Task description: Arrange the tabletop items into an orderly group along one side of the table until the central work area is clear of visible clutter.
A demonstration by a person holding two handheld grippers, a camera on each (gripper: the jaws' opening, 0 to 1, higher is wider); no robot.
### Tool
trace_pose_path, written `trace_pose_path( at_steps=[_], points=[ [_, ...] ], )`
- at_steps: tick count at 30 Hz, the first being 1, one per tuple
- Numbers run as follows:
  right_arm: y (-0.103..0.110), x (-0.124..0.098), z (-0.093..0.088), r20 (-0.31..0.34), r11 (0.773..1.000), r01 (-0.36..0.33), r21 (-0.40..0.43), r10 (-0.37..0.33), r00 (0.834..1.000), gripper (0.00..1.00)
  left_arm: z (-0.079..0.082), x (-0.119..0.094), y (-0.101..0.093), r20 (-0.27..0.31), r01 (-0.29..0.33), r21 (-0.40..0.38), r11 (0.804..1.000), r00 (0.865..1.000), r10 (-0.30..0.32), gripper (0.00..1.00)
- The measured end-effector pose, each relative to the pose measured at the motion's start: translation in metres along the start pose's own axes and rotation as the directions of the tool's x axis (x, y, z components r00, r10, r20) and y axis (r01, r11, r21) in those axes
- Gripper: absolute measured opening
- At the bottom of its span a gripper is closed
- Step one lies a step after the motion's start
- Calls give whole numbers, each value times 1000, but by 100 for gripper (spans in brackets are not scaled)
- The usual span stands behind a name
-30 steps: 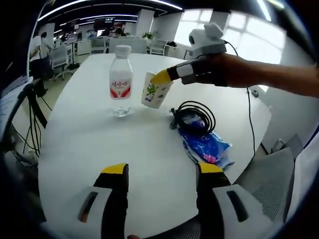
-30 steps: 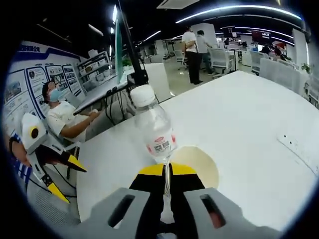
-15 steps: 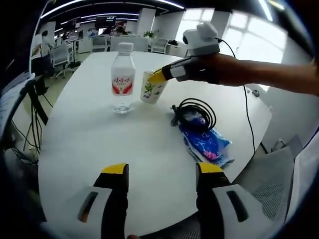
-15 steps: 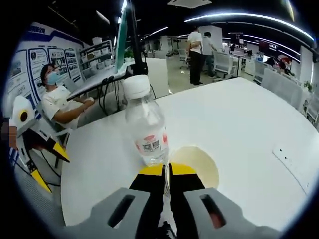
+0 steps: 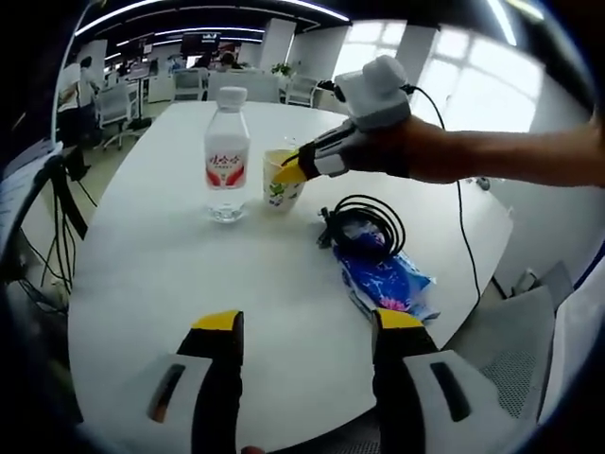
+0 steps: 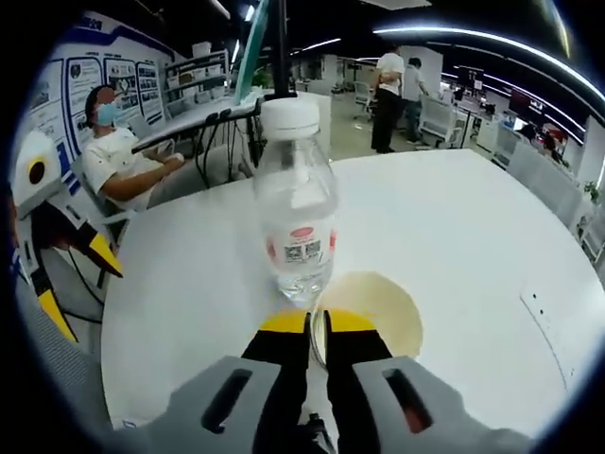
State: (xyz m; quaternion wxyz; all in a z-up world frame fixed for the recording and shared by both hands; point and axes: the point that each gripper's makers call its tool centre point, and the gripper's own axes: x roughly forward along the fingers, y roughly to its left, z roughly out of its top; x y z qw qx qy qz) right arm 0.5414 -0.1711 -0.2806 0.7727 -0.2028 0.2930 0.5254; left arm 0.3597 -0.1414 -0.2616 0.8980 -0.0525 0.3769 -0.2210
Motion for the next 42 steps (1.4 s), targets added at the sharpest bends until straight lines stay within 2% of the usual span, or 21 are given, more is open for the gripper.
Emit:
trace_pose_path(
  at_steps=[5, 12, 24, 27, 30, 42],
  points=[
    [1, 0, -4, -8, 1000, 16, -24, -16, 1000, 9, 0, -1, 4, 0, -6, 0, 1000, 1000, 6, 54],
    [1, 3, -5, -9, 999, 24, -32, -24, 1000, 4, 3, -1, 8, 7, -9, -9, 1000, 1000, 9, 55],
    [-2, 12, 4, 9, 999, 31, -24, -31, 999, 3, 5, 1, 6, 11, 1, -24, 1000, 1000, -1, 55],
    [0, 14, 1, 0, 1000, 16, -22, -16, 1000, 5, 7, 1, 8, 13, 0, -24, 1000, 1000, 1, 56],
    [5, 13, -1, -14, 1000, 5, -19, -5, 1000, 12, 10, 0, 9, 22, -1, -32, 999, 1000, 2, 56],
    [7, -2, 6, 6, 1000, 11, -23, -11, 1000, 18, 16, 1, 1, 33, 4, -30, 1000, 999, -3, 60]
  ],
)
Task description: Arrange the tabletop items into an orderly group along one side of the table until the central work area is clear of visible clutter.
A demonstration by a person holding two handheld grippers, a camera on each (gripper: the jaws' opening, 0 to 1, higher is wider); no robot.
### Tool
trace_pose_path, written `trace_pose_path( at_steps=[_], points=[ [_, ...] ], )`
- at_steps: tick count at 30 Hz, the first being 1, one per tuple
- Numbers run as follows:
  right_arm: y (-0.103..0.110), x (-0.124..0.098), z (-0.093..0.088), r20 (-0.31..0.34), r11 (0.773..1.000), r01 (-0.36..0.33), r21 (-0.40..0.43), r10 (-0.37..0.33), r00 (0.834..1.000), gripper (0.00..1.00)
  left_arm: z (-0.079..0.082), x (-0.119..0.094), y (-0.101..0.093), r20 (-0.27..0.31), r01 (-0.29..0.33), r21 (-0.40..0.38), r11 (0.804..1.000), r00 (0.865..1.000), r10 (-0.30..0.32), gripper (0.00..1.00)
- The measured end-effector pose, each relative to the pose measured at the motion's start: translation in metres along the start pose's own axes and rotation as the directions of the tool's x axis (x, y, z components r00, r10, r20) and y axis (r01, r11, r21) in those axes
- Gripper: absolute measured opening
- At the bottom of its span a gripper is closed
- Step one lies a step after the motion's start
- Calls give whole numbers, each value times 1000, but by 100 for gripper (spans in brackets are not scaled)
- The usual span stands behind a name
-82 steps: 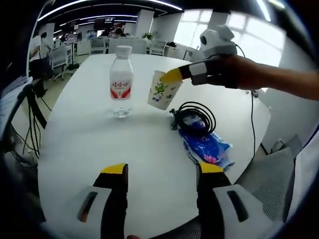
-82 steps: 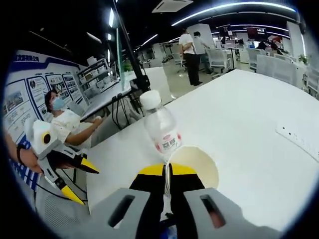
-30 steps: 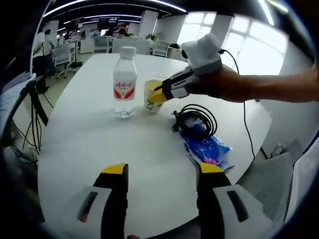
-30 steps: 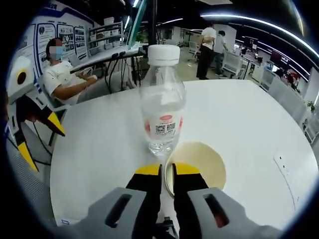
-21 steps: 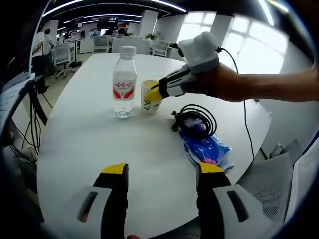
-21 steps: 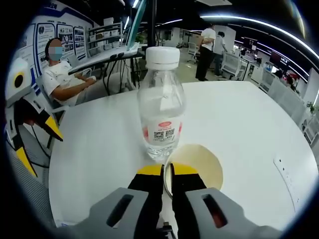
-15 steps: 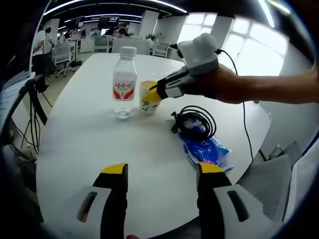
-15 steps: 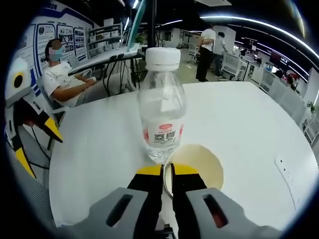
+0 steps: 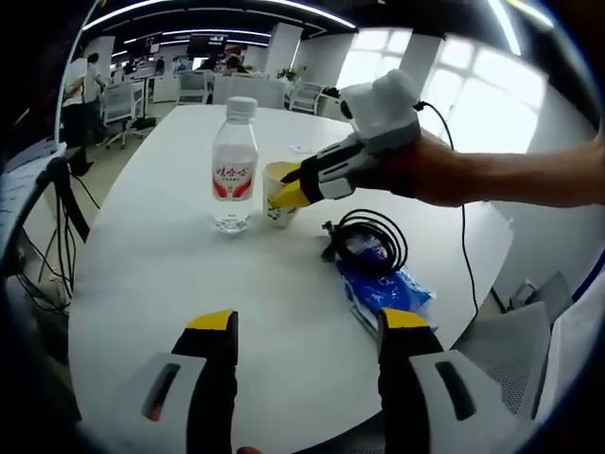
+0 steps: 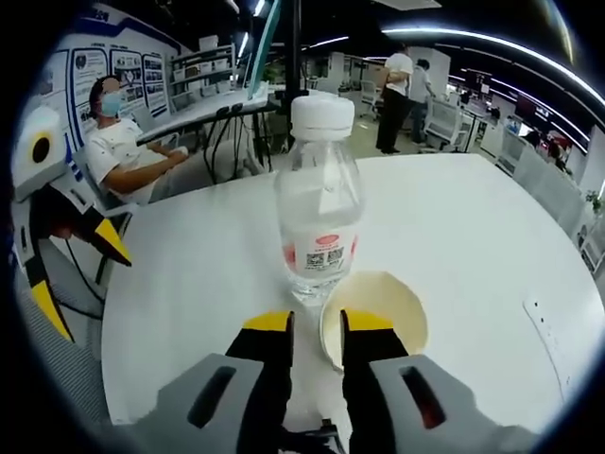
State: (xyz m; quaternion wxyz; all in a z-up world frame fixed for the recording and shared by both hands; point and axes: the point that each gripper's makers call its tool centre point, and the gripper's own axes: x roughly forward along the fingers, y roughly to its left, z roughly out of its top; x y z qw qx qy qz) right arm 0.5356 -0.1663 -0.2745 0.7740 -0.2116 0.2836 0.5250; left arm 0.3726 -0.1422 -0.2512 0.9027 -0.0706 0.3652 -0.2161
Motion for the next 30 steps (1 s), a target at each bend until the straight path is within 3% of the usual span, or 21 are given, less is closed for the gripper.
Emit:
trace_pose_path(
  at_steps=[20, 30],
  points=[
    [3, -39, 5, 52, 998, 57, 3, -57, 997, 25, -2, -7, -4, 21, -13, -39, 999, 1000, 14, 62],
    [-1, -77, -1, 76, 993, 114, 42, -117, 990, 25, 6, -13, 7, 51, -47, -91, 995, 997, 52, 62]
  ],
)
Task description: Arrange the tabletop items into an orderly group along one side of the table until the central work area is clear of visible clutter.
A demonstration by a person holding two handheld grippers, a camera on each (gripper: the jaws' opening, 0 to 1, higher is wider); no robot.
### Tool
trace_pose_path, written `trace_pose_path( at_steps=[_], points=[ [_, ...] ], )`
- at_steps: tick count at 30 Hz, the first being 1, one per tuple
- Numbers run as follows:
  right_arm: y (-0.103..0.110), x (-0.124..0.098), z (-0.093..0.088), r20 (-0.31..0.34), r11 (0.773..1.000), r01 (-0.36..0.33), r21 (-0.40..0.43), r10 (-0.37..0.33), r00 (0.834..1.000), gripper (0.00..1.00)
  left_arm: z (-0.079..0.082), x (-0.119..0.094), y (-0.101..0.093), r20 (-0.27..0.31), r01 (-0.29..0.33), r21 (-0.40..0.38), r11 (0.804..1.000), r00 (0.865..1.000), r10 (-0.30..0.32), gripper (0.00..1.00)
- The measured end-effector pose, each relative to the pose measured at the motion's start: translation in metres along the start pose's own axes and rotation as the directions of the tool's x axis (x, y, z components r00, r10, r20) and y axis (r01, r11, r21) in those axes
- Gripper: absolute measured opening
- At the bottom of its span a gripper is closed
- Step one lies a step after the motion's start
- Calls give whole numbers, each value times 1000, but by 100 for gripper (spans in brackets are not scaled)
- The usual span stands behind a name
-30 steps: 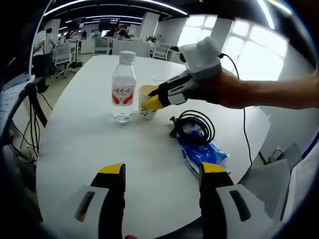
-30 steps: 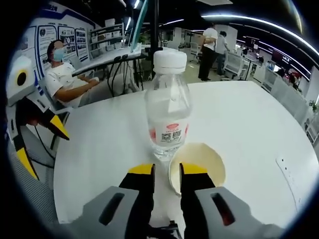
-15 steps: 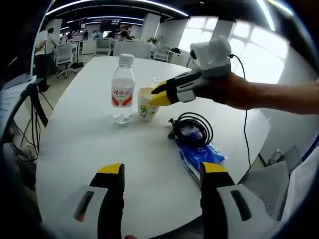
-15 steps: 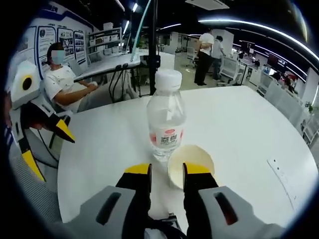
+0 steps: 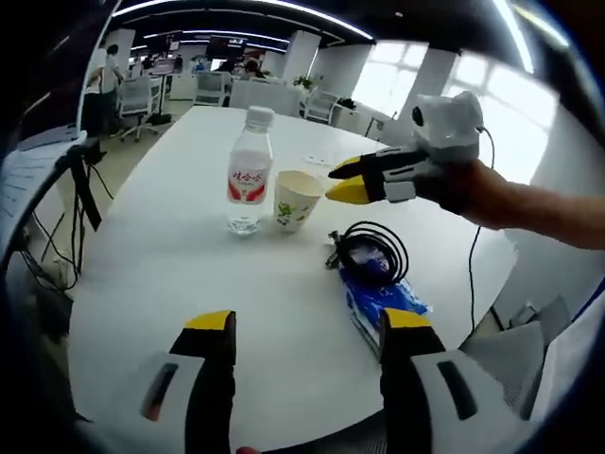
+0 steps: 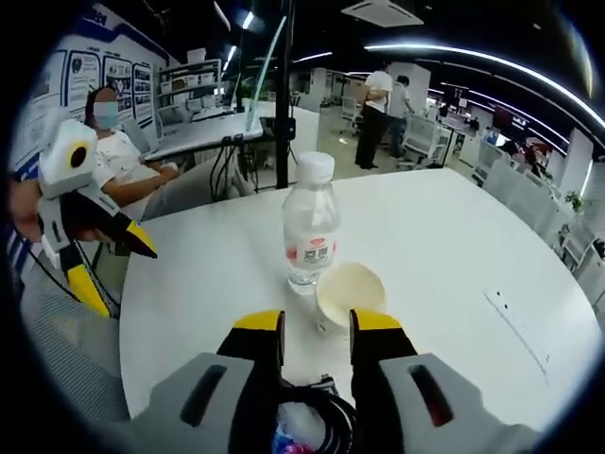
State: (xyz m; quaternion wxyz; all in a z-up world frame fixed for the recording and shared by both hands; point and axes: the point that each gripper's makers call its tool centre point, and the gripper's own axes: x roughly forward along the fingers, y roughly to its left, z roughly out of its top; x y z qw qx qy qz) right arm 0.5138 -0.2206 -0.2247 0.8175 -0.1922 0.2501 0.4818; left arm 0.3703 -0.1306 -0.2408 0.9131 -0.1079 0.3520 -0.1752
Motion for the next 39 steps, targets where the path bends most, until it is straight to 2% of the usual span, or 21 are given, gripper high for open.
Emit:
trace_pose_path(
  at_steps=[7, 13, 16, 23, 25, 27, 34, 39],
  points=[
    [-5, -39, -15, 5, 997, 54, 53, -54, 999, 25, 4, -3, 6, 28, -20, -36, 999, 999, 21, 62],
    [-15, -70, -42, -11, 982, 123, 142, -122, 992, 26, -1, -2, 5, 13, -16, -15, 1000, 1000, 16, 61],
    [-15, -89, -56, -15, 962, 170, 214, -171, 985, 26, -2, -3, 5, 14, -17, -13, 1000, 1000, 17, 61],
    [-9, -124, -94, -50, 932, 230, 281, -225, 973, 25, -9, -1, 4, 1, -7, -5, 1000, 1000, 7, 62],
    [-9, -136, -112, -79, 922, 251, 295, -238, 968, 26, -10, -1, 2, -4, -1, 0, 1000, 1000, 1, 62],
    [-10, -149, -123, -95, 909, 273, 314, -256, 962, 26, -10, 0, 1, -7, 3, 4, 1000, 1000, -3, 62],
    [-18, -192, -148, -125, 846, 353, 400, -332, 935, 26, -5, -2, -2, 2, 19, 14, 1000, 1000, -19, 63],
    [-16, -211, -162, -153, 826, 381, 415, -349, 925, 26, -2, -2, -4, 4, 26, 20, 999, 1000, -27, 62]
  ],
)
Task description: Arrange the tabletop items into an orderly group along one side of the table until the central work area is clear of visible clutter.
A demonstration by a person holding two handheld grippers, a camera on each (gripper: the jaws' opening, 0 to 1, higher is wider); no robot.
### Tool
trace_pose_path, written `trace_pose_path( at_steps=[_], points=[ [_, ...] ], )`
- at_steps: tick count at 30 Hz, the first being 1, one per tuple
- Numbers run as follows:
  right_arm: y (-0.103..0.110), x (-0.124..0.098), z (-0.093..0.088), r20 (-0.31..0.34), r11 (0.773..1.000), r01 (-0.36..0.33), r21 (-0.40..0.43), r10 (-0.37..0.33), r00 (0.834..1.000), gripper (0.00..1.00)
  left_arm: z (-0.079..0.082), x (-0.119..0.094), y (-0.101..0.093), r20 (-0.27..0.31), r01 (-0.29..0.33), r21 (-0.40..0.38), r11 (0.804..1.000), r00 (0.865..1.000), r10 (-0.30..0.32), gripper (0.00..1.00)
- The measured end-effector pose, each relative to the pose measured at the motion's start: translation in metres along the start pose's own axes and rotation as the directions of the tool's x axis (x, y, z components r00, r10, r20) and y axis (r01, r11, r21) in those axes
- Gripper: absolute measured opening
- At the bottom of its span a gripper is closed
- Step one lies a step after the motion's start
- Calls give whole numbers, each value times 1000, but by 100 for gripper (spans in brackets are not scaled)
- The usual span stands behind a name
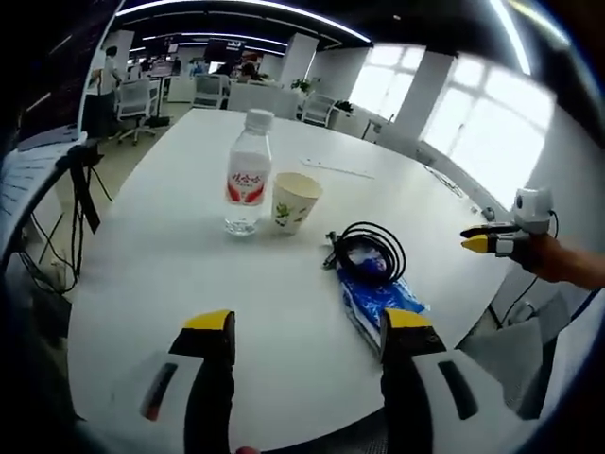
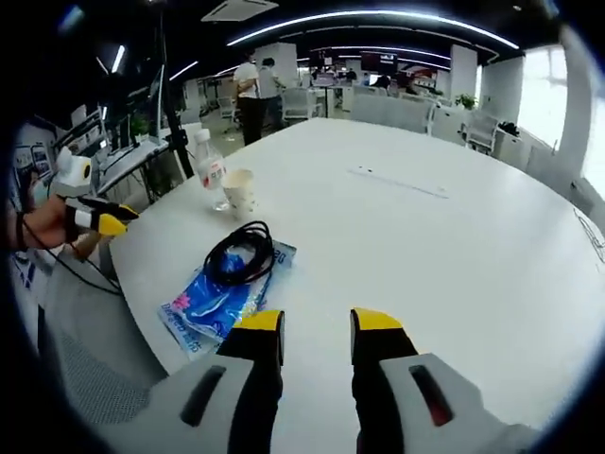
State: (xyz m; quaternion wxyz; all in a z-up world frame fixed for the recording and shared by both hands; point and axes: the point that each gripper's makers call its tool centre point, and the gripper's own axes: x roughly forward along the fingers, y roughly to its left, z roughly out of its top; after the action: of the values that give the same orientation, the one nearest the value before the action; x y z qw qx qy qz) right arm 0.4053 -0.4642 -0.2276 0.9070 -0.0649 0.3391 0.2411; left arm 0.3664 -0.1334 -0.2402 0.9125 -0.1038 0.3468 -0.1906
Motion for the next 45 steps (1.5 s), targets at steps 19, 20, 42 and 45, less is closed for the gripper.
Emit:
trace_pose_path(
  at_steps=[19, 20, 42, 45],
  points=[
    [5, -17, -23, -56, 998, -26, 53, 29, 998, 28, 5, 10, -20, 8, 34, 3, 999, 999, -34, 62],
    [7, -16, -23, -58, 998, -30, 52, 33, 998, 28, 5, 10, -21, 9, 35, 2, 999, 999, -35, 62],
    [50, 40, 13, -72, 980, -194, 37, 196, 978, 27, -11, 18, -23, -5, 24, -15, 1000, 1000, -24, 64],
    [55, 46, 17, -68, 976, -215, 40, 217, 974, 27, -12, 19, -23, -9, 16, -10, 1000, 1000, -17, 64]
  ],
)
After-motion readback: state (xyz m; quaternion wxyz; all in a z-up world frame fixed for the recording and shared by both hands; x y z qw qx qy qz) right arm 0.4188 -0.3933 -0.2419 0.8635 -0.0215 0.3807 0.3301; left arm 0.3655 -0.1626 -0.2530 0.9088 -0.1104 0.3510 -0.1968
